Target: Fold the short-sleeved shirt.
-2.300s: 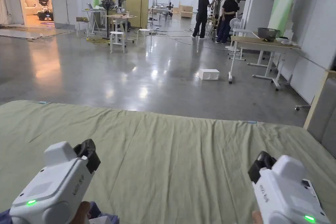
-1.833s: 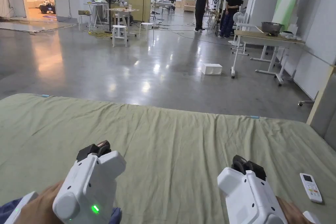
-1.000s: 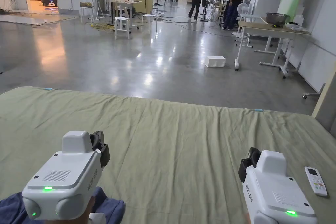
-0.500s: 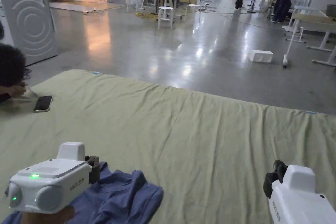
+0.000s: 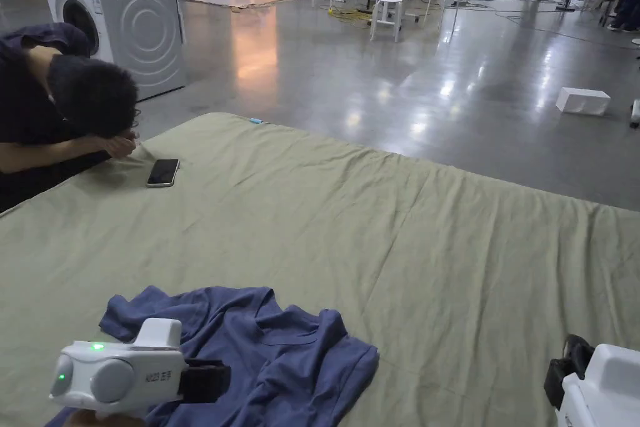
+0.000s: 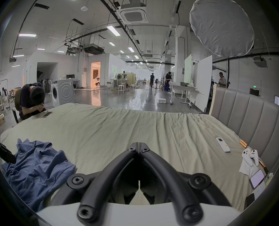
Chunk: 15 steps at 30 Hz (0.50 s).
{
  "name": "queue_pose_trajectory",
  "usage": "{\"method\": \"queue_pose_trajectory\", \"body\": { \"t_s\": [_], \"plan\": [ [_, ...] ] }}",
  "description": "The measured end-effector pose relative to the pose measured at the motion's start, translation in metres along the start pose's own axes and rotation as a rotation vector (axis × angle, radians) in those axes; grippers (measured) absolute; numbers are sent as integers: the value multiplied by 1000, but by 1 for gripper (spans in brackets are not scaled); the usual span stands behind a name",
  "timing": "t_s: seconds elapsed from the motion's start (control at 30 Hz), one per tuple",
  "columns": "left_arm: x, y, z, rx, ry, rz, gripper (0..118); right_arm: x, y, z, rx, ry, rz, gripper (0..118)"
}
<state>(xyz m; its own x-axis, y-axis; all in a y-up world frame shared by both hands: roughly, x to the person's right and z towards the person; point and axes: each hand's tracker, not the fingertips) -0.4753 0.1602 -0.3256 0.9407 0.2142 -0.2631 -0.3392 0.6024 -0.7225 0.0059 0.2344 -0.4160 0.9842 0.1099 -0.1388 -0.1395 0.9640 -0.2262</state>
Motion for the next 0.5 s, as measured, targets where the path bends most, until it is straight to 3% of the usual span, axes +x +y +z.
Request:
{"method": "queue_pose_trajectory", "body": {
  "t_s": [0.23,0.33,0.43,0.5],
  "plan": [
    [32,-18,-51,-65,-17,-10,97,3,-10,1,-32,-9,4,0],
    [46,-32,-72,-143,24,-39,85,6,-13,1,-43,-16,6,0],
    [79,-44,-66,-108,155,-220,85,9,-15,3,-53,-21,-1,0],
    [91,-44,-60,-110,154,-222,72,11,-17,3,-54,-25,-3,0]
  ]
}}
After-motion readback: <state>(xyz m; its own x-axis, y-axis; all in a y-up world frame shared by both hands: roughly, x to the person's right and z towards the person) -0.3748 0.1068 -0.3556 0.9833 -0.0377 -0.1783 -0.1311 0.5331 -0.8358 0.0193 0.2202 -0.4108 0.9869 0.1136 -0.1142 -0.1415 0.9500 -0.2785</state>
